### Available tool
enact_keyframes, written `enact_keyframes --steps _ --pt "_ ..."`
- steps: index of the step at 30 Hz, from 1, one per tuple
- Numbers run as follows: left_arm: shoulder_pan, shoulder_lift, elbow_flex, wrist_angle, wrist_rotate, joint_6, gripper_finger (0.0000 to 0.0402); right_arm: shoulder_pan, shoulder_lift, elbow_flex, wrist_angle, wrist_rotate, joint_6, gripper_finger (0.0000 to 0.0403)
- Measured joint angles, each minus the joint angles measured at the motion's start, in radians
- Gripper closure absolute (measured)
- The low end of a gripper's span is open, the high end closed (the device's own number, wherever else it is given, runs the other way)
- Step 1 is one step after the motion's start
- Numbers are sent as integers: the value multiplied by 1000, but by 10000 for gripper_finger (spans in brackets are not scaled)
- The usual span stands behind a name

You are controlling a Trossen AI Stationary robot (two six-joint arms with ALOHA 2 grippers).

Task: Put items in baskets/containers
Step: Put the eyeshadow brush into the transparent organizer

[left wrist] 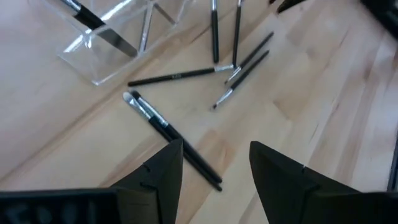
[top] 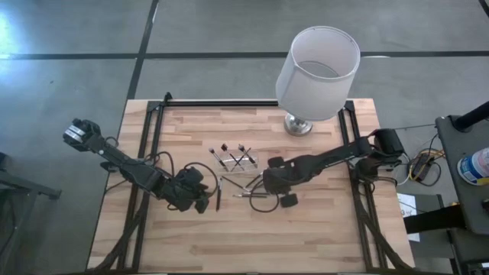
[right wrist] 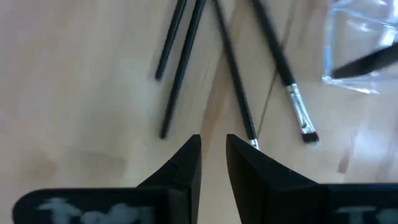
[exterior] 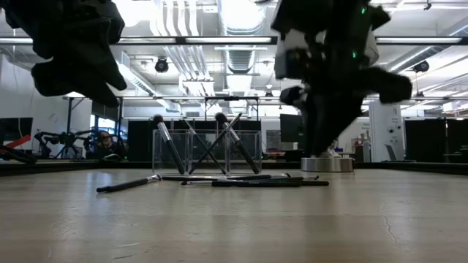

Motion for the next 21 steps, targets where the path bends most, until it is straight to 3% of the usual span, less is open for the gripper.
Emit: enact_keyframes --steps 7,12,21 --pt "-1 -1 0 17 -28 -14 223 -76 106 59 -4 53 -127 335" --pt "-1 0 0 24 -32 -17 223 -98 175 143 -131 34 -184 335" --pt "-1 0 -2 27 -49 -13 223 -98 162 197 -171 16 -153 335"
